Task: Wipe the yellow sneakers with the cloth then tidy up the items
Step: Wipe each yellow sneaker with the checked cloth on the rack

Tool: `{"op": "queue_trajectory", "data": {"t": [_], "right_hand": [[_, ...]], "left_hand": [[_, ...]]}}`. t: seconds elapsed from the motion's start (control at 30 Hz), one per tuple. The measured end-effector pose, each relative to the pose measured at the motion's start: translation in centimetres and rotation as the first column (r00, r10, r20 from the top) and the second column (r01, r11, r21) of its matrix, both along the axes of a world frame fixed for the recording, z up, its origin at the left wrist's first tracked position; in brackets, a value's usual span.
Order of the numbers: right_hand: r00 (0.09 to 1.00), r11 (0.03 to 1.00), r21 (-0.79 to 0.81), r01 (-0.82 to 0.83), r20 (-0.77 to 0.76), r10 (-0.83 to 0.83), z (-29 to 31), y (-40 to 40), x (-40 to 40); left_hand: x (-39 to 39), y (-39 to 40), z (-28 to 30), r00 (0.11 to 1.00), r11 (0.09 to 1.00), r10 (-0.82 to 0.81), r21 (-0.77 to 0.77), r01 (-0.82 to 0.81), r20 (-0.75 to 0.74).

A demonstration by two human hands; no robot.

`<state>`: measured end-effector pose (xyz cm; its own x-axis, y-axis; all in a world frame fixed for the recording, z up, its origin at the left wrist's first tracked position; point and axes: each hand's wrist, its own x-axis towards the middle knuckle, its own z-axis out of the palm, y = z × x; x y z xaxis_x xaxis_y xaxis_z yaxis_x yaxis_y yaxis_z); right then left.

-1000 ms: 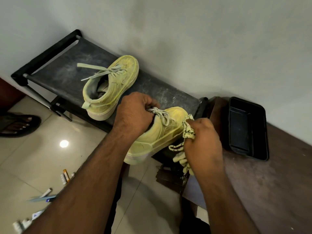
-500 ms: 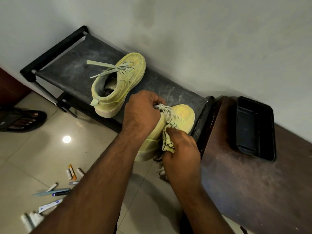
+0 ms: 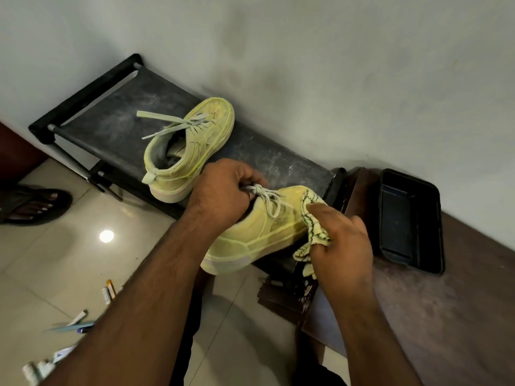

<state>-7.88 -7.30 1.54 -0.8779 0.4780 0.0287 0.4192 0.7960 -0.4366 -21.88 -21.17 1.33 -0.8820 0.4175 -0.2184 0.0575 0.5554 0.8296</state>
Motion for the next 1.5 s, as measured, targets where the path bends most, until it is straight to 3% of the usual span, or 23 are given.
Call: {"op": "queue_trajectory", "data": {"t": [0.1, 0.23, 0.47, 0.67, 0.8, 1.07, 1.2, 1.3, 1.43, 1.5], "right_hand": [[0.998, 0.991, 0.127, -0.035, 0.053, 0.028, -0.1, -1.1, -0.4], [1.000, 0.987, 0.162, -0.012, 0.008, 0.011, -0.7, -3.0, -0.7], [0.976, 0.996, 0.049, -0.075, -0.200, 0.083, -1.9, -5.6, -0.2], [0.945, 0.978, 0.114, -0.172, -0.262, 0.197, -0.7, -5.7, 0.4], [0.952, 0.963, 0.137, -0.233, -0.171, 0.255, -1.1, -6.2, -0.3], [0.988, 0.991, 0.104, 0.084, 0.119, -0.096, -0.2, -2.6, -0.7], [0.981, 0.990, 0.093, 0.103, 0.154, -0.117, 0.1, -2.1, -0.7], [0.993, 0.996, 0.064, 0.066, 0.096, -0.072, -0.2, -3.7, -1.0], [0.991, 0.998, 0.029, -0.055, -0.117, 0.058, -0.4, -6.7, -0.9], [0.983, 0.991, -0.012, -0.131, -0.133, 0.128, -0.1, -6.9, -0.7]], "left_hand": [[0.0, -0.6, 0.7, 0.993, 0.991, -0.117, 0.071, 0.116, 0.015], [-0.3, -1.0, 0.4, 0.990, 0.986, -0.138, 0.103, 0.134, 0.032], [-0.3, -1.0, 0.3, 0.991, 0.986, -0.135, 0.100, 0.133, 0.018], [-0.3, -0.8, 0.4, 0.991, 0.988, -0.135, 0.073, 0.134, 0.011], [-0.4, -0.9, 0.7, 0.988, 0.986, -0.152, 0.065, 0.153, -0.014], [-0.1, -1.0, 0.9, 0.988, 0.985, -0.156, 0.081, 0.154, 0.018], [-0.2, -0.9, 0.9, 0.989, 0.987, -0.149, 0.057, 0.149, 0.003], [-0.2, -0.7, 0.7, 0.991, 0.990, -0.134, 0.039, 0.134, -0.017], [-0.3, -0.6, 0.6, 0.992, 0.992, -0.121, 0.025, 0.122, -0.029], [-0.4, -0.7, 0.4, 0.992, 0.992, -0.122, 0.036, 0.123, -0.020]]}}
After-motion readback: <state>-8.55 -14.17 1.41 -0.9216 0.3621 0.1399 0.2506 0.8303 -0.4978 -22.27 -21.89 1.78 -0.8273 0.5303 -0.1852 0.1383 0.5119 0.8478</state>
